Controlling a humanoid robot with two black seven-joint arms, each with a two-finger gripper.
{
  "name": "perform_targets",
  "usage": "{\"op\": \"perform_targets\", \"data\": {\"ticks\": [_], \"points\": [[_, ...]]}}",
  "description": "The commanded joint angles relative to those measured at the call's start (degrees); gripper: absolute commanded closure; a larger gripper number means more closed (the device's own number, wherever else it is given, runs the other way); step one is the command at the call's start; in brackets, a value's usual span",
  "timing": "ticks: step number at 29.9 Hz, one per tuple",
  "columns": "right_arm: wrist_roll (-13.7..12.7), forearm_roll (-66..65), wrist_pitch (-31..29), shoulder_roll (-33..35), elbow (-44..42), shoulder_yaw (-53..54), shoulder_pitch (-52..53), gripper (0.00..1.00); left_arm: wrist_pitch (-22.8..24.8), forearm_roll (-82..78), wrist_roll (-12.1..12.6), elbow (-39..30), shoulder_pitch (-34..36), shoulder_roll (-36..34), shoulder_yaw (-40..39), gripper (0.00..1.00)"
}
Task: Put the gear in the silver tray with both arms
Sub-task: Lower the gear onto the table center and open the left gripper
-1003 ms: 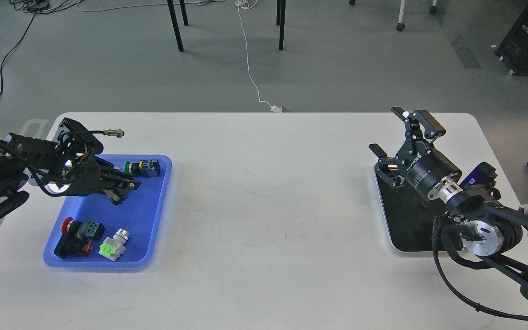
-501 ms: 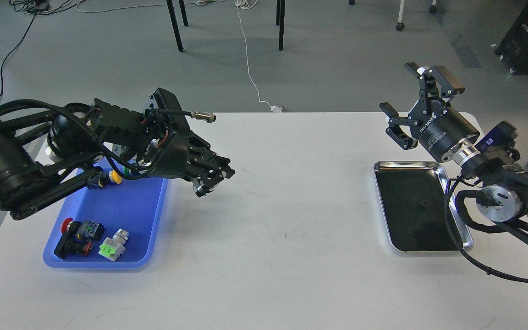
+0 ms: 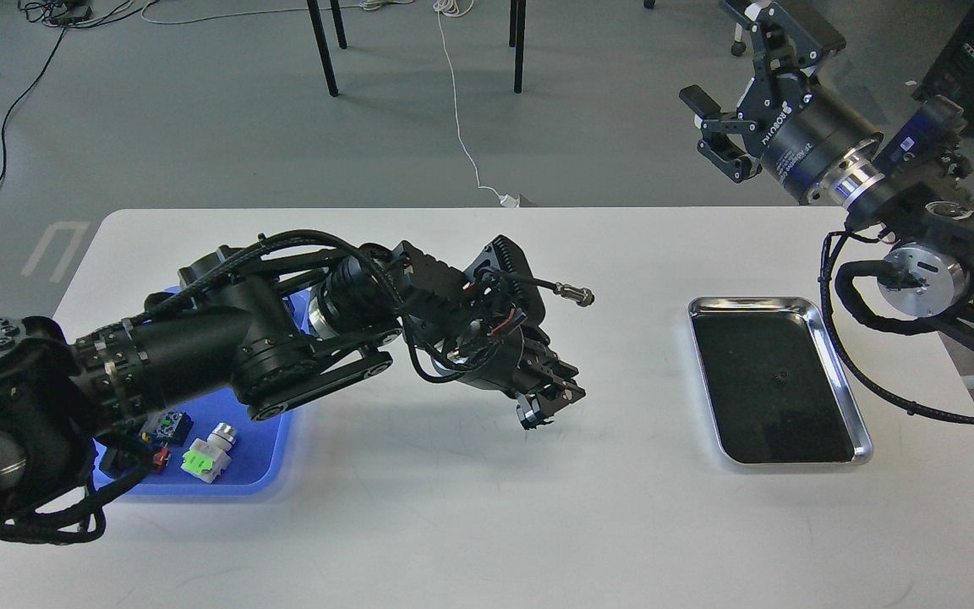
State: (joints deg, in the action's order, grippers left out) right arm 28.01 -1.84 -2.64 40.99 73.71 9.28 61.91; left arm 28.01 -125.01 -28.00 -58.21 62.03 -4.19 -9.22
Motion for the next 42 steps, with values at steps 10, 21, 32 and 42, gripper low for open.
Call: {"op": "perform_targets", "data": {"ticks": [10,21,32,42], "points": [[-0.01,-0.09,0.09,0.23,-0.23,-0.75,-1.26,0.02,-0.01,0.01,0.0,13.2,-0.85,4.19,3.15,0.86],[-0.01,-0.09,0.09,0.31,-0.23,-0.75,-2.06,0.02,-0.01,0.01,0.0,16.55,-1.47,4.19,4.04,0.86],[-0.01,-0.09,0.0,0.84,-0.14,-0.75,-2.49,0.02,-0.01,0.01,0.0,11.72,-1.47,4.19,3.86,0.85],[-0.01,-0.09,0.0,1.28,-0.14,-0.75,-2.85,0.03,-0.01,0.01,0.0,11.63,-1.82,4.19,4.04,0.71]]}}
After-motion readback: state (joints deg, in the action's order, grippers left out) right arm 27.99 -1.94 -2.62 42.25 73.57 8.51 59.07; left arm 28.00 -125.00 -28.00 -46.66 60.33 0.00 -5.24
